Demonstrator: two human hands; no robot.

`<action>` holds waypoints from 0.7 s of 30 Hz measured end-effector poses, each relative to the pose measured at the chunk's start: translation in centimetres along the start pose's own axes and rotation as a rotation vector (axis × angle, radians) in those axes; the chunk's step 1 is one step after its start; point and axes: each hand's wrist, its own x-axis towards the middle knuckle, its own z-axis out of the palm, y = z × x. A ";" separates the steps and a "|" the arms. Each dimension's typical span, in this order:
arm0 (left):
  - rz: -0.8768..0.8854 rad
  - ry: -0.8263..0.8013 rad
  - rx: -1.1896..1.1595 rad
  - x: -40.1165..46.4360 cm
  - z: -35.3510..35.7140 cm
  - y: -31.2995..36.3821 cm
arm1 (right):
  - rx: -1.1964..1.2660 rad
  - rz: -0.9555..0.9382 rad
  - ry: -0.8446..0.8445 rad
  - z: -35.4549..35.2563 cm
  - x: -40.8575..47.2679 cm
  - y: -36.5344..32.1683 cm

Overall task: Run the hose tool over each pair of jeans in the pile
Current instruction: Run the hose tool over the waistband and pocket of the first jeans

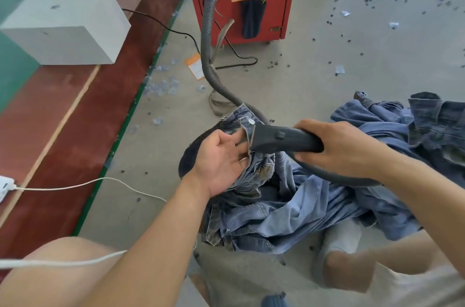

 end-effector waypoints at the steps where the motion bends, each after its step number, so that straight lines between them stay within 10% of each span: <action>1: -0.012 -0.013 0.001 -0.1 0.0 -0.1 | -0.003 0.004 -0.007 0.0 0.0 -0.2; 14: 0.064 -0.016 0.358 0.3 2.8 -2.8 | 0.439 0.436 0.310 -1.0 1.2 -1.8; 21: 0.125 0.133 0.772 1.3 6.3 -5.9 | 0.212 0.483 0.362 3.3 2.6 -3.0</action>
